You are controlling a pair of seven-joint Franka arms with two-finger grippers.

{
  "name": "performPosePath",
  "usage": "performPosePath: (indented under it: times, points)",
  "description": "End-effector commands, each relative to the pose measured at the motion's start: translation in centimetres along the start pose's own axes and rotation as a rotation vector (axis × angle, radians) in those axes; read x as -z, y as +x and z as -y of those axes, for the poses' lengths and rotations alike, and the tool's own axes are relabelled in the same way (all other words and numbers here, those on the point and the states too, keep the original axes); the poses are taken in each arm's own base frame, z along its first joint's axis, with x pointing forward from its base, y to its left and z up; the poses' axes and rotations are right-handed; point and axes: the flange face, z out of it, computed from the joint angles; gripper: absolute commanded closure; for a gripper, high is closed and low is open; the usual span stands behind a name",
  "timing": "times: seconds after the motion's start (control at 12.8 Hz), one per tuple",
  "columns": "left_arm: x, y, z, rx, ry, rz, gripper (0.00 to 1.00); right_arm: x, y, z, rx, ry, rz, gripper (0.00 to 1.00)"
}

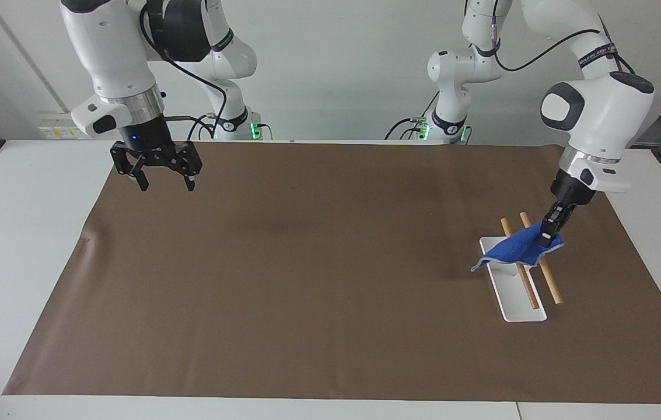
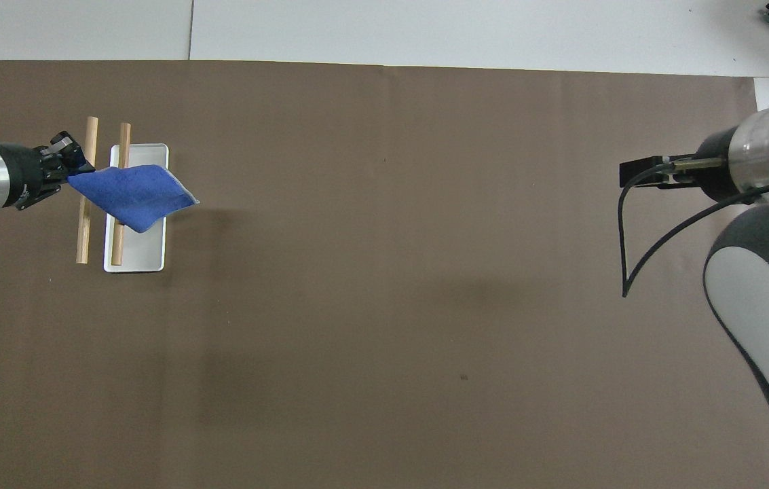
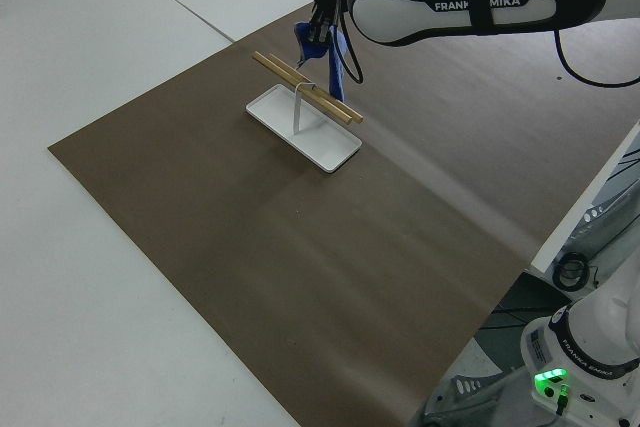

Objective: Right arm passes towel to left arm to hang
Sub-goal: 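Open the right gripper and withdraw it while the left gripper pulls towel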

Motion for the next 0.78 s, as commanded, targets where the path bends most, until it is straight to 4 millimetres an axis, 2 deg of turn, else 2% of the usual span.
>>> performPosePath:
  times: [0.0,0.08,0.16,0.24,0.47,0.71]
  points:
    - [0.0,1.8,0.4,0.127,0.001,0.016,1.0,2.8,-0.5,-1.8,-0.045,-0.019,0.055,0.0]
    - [0.1,2.3,1.2,0.225,-0.003,0.014,1.0,3.5,-1.0,-2.3,-0.056,-0.021,0.086,0.0]
    - [0.1,2.4,1.5,0.268,-0.005,0.022,1.0,3.8,-1.5,-3.8,-0.093,-0.024,0.097,0.0]
    - [0.0,2.5,1.9,0.286,-0.009,0.031,1.0,3.3,-2.1,-4.5,-0.113,-0.024,0.109,0.0]
    - [0.2,3.5,3.9,0.338,-0.012,0.032,1.0,2.8,-3.0,-3.7,-0.125,-0.025,0.132,0.0]
    - [-0.4,3.3,6.4,0.373,0.011,0.039,1.0,3.0,-3.1,-5.1,-0.161,0.031,0.172,0.0]
